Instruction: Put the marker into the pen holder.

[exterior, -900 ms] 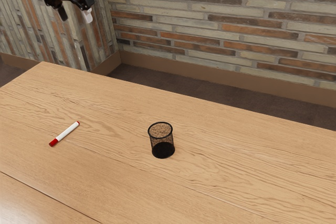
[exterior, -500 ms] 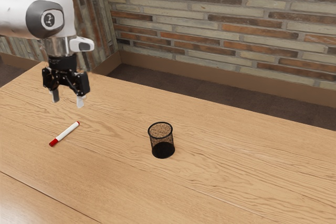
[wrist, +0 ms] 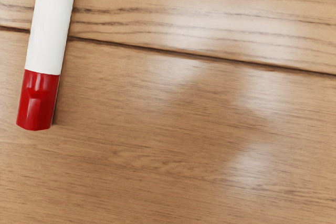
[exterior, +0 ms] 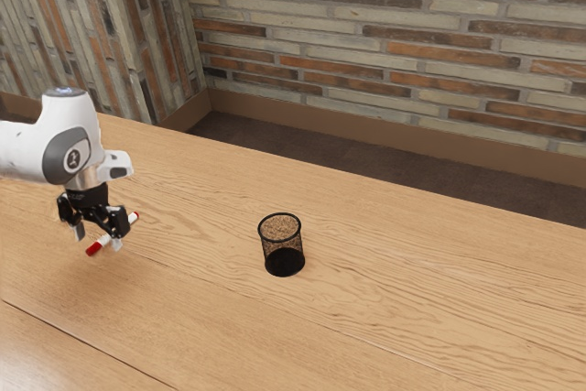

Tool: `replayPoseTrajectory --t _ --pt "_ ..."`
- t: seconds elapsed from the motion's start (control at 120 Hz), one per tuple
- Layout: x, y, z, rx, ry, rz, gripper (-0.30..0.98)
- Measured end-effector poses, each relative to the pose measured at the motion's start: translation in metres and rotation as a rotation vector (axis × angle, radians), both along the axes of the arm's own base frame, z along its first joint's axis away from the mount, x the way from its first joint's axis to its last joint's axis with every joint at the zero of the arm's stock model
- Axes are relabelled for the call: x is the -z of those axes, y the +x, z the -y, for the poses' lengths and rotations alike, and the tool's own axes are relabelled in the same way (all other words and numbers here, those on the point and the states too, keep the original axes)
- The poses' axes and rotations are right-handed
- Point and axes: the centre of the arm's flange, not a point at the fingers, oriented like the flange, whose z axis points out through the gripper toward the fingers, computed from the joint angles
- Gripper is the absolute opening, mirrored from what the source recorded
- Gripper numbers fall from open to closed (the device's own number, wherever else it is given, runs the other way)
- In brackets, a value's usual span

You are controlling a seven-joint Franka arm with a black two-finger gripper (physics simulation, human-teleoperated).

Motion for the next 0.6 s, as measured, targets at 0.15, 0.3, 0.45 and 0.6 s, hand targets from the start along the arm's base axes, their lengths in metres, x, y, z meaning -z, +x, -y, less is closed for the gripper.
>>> replayPoseTrajectory --t 0.15,0.3,0.45,0.6 --pt "0.022 0.014 -0.013 0.026 -0.003 0.037 0.56" --pt "0.036 0.018 -0.019 0.063 -0.004 0.059 0.44" --pt "0.036 0.014 -0.034 0.085 -0.001 0.081 0.37" --pt "0.038 0.022 -0.042 0.119 -0.001 0.094 0.34"
